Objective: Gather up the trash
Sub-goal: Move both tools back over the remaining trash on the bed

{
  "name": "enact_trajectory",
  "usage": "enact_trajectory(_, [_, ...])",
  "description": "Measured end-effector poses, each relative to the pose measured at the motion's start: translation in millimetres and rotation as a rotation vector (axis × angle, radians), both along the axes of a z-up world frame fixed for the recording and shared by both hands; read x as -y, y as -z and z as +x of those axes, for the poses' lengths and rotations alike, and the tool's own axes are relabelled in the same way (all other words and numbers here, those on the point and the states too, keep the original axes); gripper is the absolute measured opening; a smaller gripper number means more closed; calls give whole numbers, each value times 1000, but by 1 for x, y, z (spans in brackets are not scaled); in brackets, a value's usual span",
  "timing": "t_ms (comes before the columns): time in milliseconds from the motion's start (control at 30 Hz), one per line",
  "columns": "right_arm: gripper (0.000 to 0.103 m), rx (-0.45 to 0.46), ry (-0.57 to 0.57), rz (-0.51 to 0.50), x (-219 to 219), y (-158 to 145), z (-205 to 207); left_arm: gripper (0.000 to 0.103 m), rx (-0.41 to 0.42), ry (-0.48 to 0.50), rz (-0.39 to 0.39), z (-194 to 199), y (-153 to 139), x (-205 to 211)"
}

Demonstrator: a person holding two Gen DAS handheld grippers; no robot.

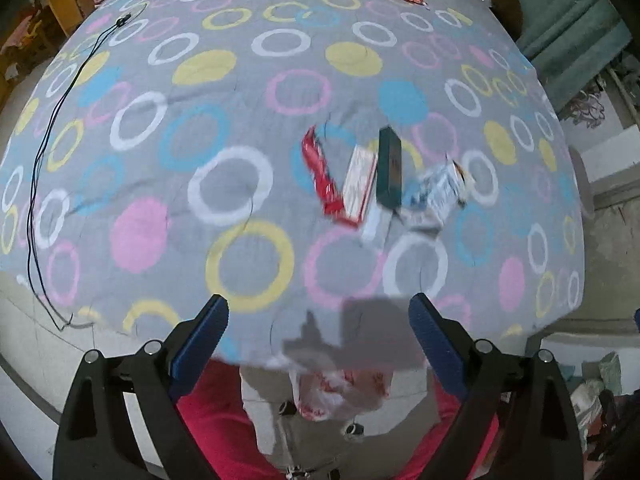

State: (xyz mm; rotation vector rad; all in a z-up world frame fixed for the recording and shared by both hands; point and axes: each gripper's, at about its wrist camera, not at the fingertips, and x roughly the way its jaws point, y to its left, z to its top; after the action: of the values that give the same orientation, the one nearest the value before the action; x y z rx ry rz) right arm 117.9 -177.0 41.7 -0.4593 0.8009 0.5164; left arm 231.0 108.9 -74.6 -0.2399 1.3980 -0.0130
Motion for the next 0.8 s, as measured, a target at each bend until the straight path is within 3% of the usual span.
enact_trajectory(100, [96,28,-60,-58,-10,1,28,89,-14,-1,1,26,8,-2])
enact_trajectory(333, [96,-4,-174,-148,-33,25,101,89,-65,-26,-20,71,43,-5])
enact_trajectory(800, [96,-89,-383,-373,-84,99,157,89,-134,-80,-40,112,103,-7])
